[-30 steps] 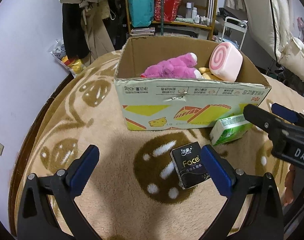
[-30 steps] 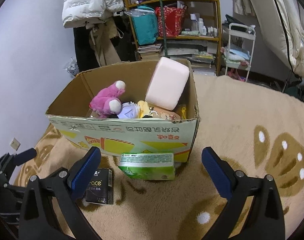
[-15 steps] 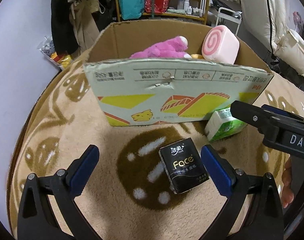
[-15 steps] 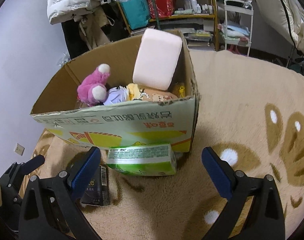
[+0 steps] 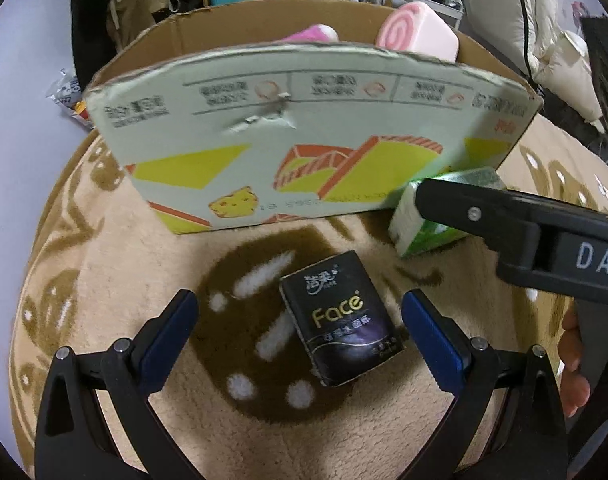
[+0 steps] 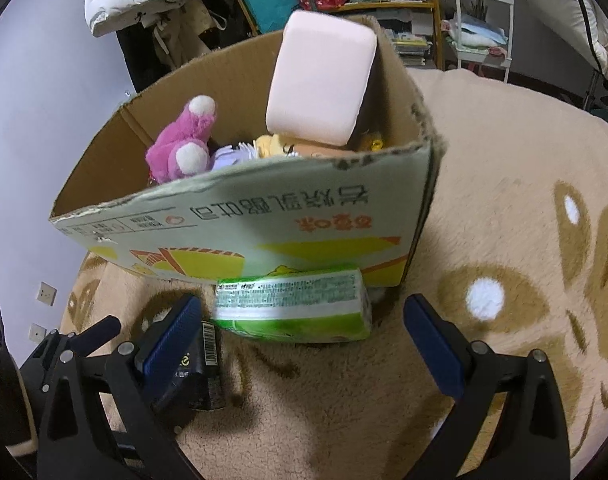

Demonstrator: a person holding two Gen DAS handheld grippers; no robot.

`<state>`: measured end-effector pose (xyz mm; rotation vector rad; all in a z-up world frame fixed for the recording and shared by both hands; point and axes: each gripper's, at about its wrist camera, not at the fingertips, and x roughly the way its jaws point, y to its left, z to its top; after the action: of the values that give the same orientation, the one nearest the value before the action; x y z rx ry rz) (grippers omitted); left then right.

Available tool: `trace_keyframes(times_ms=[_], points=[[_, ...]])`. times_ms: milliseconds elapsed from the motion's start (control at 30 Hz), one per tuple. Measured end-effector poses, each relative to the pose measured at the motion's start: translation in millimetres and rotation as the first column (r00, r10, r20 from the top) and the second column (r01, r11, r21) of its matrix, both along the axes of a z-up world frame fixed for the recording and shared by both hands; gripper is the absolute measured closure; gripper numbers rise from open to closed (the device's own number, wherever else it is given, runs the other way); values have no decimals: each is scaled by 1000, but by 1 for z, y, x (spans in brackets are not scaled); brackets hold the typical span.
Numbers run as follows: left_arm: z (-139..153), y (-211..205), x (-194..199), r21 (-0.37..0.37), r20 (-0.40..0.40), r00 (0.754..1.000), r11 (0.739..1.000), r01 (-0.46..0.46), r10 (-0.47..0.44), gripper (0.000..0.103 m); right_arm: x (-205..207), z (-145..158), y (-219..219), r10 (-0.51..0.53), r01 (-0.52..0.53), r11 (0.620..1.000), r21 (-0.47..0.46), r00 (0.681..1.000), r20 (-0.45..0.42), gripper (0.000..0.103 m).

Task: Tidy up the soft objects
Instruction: 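Grasp the black Face tissue pack with the left gripper while the right grasps the green tissue pack, then lift both tissue packs and carry them over the box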

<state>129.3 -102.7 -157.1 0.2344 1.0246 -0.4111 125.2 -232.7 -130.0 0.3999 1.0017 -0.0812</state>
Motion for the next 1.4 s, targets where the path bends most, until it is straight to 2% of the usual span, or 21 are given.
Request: trace_keyframes(times_ms=[267,433,633,800,833,1033,1400], points=[[-13,-5,5,14,-23,1000,1000,-4,4,3,9,-14,-1,-8,8,1000,14,999,-33,0],[-17,2,12,-5,-49,998,999,-33,32,9,11,-17,0,-5,6,1000,12,999,-38,0],[-22,8,16,12,-70,996,998,-54,55,27,9,-17,4,-6,6,1000,3,999,-42,0],[-21,16,17,16,-72,995,997,-74,75,54,8,-15,10,11,-10,1000,24,999,-44,11],[-20,18,17,15,-74,994,997,-79,80,56,7,-15,11,18,-17,999,30,999,-42,15],[-14,30,22,-6,-75,993,996,-90,89,57,2,-11,17,20,-20,1000,-9,999,-31,16],[15,29,10,-22,45,994,995,-97,98,57,-21,19,-1,-34,33,999,15,998,62,16]])
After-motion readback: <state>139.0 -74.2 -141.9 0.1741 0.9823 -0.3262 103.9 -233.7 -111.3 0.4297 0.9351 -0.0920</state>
